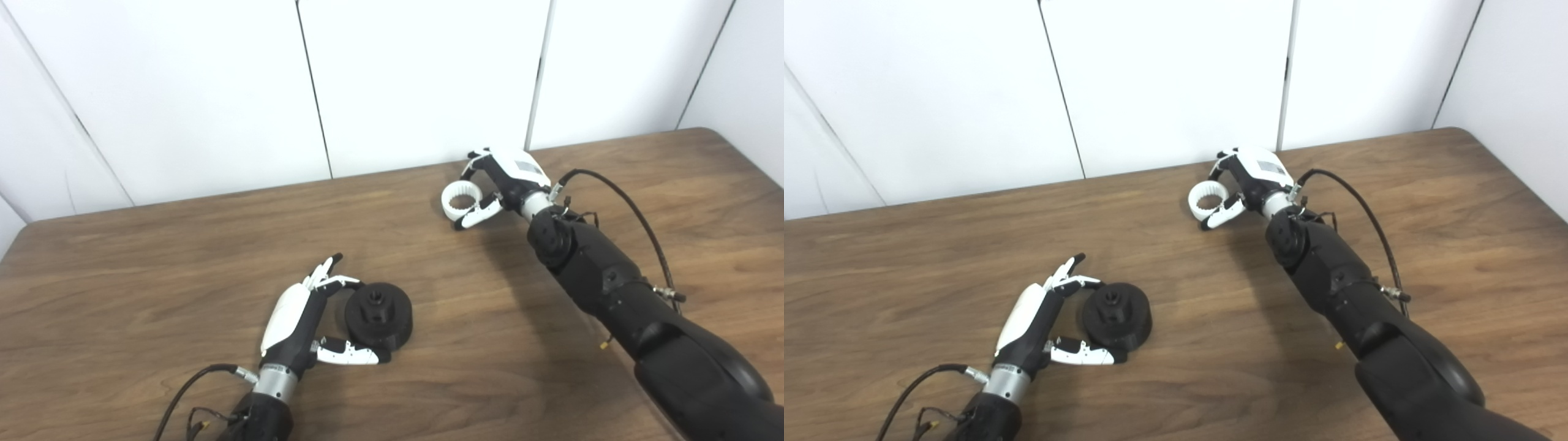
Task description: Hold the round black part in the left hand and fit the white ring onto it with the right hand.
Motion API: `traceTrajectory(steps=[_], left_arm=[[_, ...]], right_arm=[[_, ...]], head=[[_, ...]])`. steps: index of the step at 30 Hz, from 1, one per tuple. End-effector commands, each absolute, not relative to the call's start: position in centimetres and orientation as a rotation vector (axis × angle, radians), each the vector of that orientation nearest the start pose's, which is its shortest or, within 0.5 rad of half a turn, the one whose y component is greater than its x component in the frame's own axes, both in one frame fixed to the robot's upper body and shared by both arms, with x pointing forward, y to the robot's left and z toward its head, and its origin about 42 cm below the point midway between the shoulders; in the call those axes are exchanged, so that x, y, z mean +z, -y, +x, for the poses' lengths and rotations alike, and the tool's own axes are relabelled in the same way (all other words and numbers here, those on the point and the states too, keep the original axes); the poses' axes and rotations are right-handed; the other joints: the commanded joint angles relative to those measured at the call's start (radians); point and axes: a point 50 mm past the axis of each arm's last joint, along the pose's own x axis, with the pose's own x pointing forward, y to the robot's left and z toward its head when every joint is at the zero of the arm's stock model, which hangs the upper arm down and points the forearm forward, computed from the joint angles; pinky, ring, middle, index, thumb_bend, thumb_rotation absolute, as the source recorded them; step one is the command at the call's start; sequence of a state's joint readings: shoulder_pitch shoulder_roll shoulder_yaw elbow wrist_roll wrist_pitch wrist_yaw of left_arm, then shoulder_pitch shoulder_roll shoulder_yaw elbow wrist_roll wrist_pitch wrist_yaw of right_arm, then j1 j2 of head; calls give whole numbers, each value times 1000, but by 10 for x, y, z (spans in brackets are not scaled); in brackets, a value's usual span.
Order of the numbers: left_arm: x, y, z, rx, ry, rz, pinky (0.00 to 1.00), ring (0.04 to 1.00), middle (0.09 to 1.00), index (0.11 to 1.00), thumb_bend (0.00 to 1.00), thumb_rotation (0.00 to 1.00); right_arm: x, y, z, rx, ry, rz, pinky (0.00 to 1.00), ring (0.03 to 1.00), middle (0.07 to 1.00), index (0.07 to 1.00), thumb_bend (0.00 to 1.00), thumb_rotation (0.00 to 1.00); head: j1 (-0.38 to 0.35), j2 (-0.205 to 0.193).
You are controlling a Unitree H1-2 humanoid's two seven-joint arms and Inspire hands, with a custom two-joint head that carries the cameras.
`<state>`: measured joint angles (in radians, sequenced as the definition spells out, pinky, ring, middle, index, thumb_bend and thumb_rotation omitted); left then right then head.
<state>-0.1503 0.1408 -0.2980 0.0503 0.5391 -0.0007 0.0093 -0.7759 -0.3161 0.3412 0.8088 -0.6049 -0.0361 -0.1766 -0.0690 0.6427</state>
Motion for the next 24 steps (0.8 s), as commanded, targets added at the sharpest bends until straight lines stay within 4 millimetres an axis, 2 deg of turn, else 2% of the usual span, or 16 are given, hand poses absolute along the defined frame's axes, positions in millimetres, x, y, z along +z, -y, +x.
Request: traceTrajectory(steps=[1, 15, 24], left_arm=[[121, -168, 320, -285, 186, 729, 1000, 1000, 1000, 603, 969, 239], [121, -166, 320, -279, 186, 721, 1000, 1000, 1000, 602, 971, 239], [121, -166, 325, -268, 197, 723, 1000, 1000, 1000, 597, 974, 215]], right_arm=[[210, 242, 519, 36, 221, -1114, 1000, 947, 866, 483, 520, 147], [208, 240, 516, 6, 241, -1072, 1000, 935, 850, 482, 521, 145], [227, 238, 504, -12, 303, -993, 1000, 954, 859, 482, 520, 146]], head=[[-4, 2], [6, 5], [10, 1]])
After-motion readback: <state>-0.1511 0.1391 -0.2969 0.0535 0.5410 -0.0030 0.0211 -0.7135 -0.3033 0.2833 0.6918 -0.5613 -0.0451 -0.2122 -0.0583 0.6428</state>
